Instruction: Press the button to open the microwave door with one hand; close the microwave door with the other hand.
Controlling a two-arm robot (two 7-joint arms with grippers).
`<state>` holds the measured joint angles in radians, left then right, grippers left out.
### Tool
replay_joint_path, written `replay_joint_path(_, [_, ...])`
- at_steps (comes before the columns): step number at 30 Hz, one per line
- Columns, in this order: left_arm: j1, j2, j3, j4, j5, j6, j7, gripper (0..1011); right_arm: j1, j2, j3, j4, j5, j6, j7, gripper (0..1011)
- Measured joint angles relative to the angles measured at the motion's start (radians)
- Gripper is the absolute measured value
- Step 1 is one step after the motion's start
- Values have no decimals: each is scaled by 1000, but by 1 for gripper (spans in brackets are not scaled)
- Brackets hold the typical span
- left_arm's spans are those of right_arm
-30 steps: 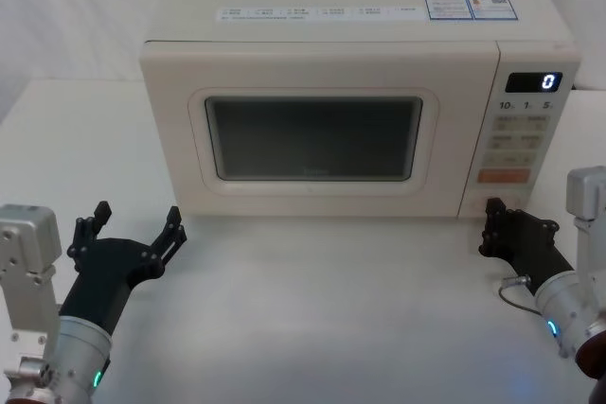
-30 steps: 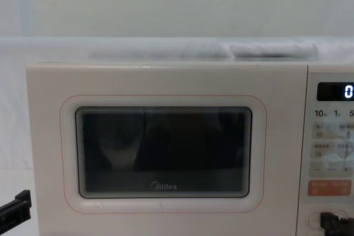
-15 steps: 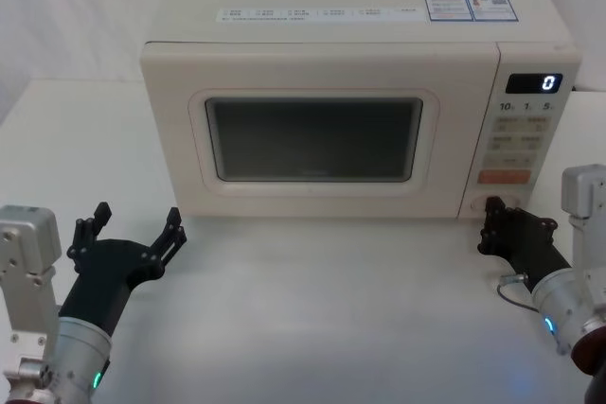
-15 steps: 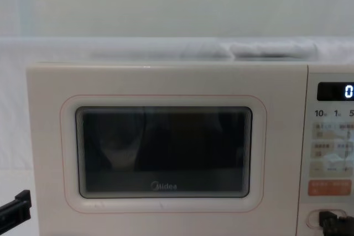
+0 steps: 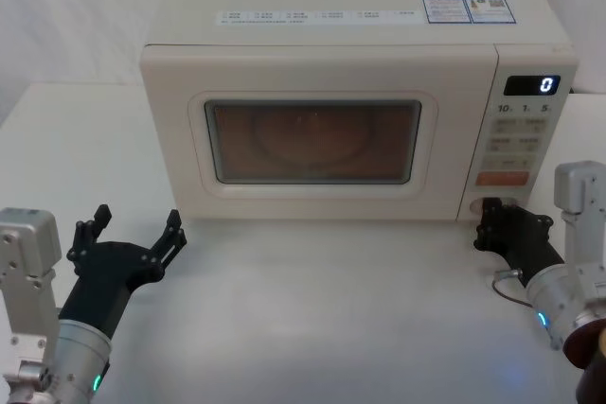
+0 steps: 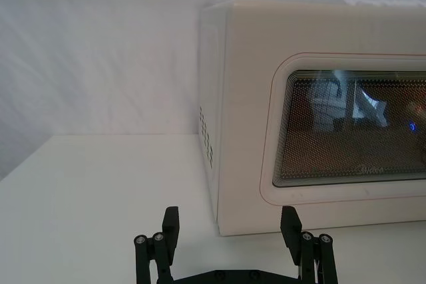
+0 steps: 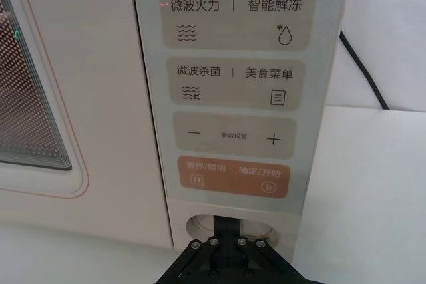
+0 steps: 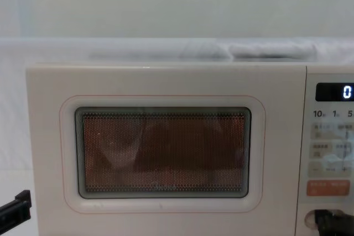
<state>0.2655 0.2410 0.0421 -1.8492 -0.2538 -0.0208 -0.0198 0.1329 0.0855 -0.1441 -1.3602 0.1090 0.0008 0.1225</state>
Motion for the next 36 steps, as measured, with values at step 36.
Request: replay_joint_path(36, [0,0,0,0,0,0,0,1001,-6,-11,14,-8,-13,6,-5,0])
